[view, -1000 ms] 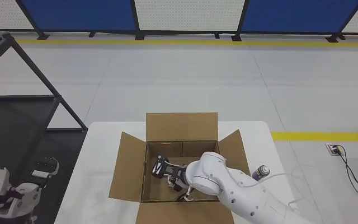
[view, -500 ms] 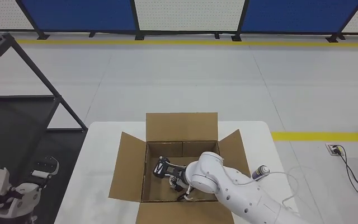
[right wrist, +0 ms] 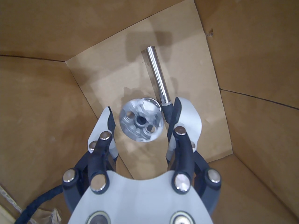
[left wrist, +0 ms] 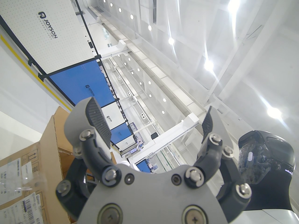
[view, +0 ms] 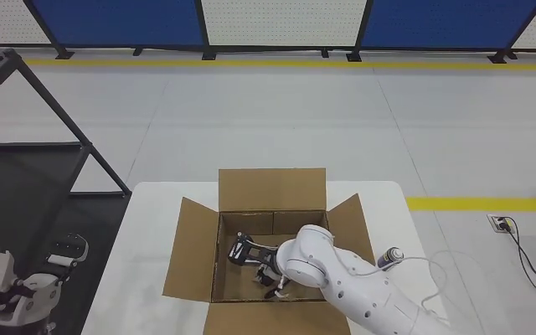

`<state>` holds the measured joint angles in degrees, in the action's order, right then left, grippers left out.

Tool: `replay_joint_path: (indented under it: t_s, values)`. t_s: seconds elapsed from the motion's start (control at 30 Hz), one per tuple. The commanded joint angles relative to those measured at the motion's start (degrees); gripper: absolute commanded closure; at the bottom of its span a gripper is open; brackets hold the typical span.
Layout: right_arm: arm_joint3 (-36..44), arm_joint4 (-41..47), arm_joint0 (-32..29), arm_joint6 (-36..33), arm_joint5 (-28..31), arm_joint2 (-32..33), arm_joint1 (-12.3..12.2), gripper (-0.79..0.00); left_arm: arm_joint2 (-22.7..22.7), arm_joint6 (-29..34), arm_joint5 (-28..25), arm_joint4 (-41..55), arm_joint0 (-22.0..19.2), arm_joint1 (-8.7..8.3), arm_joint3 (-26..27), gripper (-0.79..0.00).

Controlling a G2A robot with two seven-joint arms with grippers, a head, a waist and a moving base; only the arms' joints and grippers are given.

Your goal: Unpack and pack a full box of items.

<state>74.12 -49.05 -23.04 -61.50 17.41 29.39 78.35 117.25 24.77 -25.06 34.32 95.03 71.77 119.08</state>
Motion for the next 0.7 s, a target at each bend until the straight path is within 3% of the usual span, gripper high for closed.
replay_joint_path:
  t_s: [0.0,0.13,0.23,0.47,0.67]
  values:
    - [0.8,-0.2,-0.5,-0.2,0.2,0.7,-0.2,-0.514,0.0,0.0,0.0,0.0,0.0,0.00,0.0,-0.785]
    - [4.8,-1.6,-1.6,-0.5,-0.5,3.0,-1.0,-0.514,0.0,0.0,0.0,0.0,0.0,0.00,0.0,-0.785]
    - [11.5,-3.9,-3.6,-1.8,-1.5,6.2,-2.4,-0.576,0.0,0.0,0.0,0.0,0.0,0.00,0.0,-0.785]
    - [35.3,-11.0,-14.1,-7.3,-2.1,19.0,-7.3,-0.628,0.0,0.0,0.0,0.0,0.0,0.00,0.0,-0.785]
    - [55.5,-14.5,-26.2,-7.6,0.7,31.8,-10.4,-0.597,0.0,0.0,0.0,0.0,0.0,0.00,0.0,-0.785]
